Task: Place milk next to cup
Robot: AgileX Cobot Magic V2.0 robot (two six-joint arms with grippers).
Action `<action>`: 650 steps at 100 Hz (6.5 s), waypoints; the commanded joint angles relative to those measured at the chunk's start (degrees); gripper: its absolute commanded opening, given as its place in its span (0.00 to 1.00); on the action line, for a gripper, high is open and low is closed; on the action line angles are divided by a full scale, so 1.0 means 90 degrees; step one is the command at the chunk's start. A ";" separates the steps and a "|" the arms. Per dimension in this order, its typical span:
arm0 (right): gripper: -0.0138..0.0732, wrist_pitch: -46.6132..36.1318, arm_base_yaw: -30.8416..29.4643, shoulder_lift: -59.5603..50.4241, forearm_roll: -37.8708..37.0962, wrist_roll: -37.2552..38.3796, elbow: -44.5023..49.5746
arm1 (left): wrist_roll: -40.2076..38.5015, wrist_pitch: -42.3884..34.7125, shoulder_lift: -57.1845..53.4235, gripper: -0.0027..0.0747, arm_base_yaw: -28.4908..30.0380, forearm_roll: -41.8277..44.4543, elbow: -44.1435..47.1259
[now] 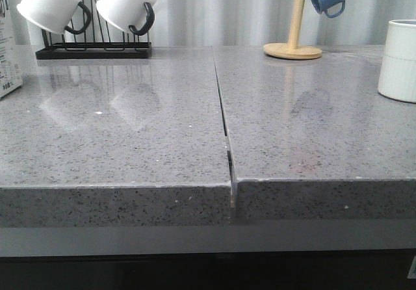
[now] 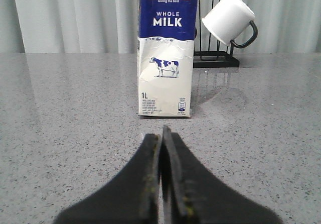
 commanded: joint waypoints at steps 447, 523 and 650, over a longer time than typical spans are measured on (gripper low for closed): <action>0.45 -0.4742 0.2880 0.9411 0.0015 -0.0038 -0.4466 | -0.0061 -0.0557 -0.0207 0.01 0.0008 -0.0039 0.0266; 0.08 -0.3993 0.2880 0.6619 0.0015 -0.0038 -0.2795 | -0.0061 -0.0557 -0.0207 0.01 0.0008 -0.0039 0.0266; 0.08 -0.1705 0.2880 0.0325 0.0062 -0.0038 -0.0080 | -0.0061 -0.0586 -0.0207 0.01 0.0008 -0.0039 0.0266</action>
